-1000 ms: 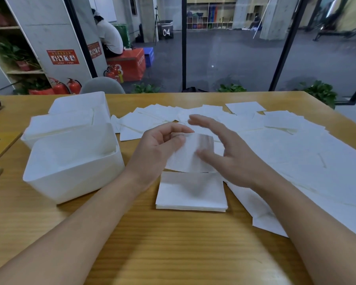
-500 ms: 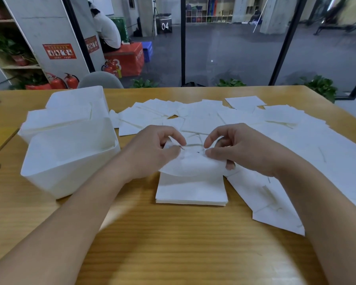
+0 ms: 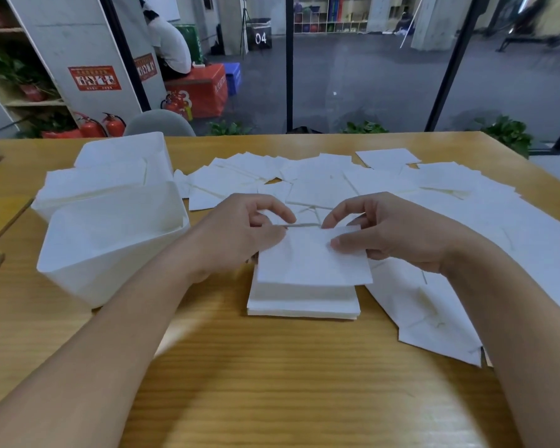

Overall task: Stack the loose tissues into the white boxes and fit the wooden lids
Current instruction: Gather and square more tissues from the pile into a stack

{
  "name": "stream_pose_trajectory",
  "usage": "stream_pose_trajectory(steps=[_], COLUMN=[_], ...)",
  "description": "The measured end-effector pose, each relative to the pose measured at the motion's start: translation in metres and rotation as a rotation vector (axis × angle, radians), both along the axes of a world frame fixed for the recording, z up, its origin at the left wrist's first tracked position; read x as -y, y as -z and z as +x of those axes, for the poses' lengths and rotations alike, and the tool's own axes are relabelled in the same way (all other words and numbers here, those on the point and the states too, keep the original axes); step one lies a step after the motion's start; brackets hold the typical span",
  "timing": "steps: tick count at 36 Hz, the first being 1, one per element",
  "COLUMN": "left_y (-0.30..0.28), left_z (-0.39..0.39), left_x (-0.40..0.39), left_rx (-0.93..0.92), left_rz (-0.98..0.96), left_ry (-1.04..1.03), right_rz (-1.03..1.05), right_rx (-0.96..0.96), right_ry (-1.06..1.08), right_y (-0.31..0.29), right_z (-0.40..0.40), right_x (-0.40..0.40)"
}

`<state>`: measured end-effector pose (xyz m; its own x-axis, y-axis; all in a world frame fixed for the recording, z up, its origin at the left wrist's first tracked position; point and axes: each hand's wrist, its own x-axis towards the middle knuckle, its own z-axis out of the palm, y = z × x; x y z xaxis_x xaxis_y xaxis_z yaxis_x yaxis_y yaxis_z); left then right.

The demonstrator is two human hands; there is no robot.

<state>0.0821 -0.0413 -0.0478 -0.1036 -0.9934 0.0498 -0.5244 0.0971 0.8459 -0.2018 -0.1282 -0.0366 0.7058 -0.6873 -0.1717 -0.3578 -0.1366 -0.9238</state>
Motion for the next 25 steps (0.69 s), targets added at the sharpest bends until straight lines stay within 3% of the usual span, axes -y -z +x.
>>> stream_pose_trajectory(steps=[7, 19, 22, 25], left_y=[0.006, 0.013, 0.012, 0.010], left_z=[0.000, 0.004, 0.006, 0.007], left_x=[0.000, 0.004, 0.004, 0.004], left_rx=[0.375, 0.433, 0.423, 0.379], left_rz=[0.077, 0.077, 0.071, 0.077], left_ry=[0.035, 0.070, 0.086, 0.124], right_rz=[-0.131, -0.275, -0.319, -0.498], right_rx=[-0.188, -0.346, -0.291, -0.223], right_ry=[-0.003, -0.035, 0.067, 0.252], right_y=[0.009, 0.010, 0.012, 0.021], right_z=[0.006, 0.007, 0.005, 0.010], right_x=[-0.005, -0.006, -0.001, 0.007])
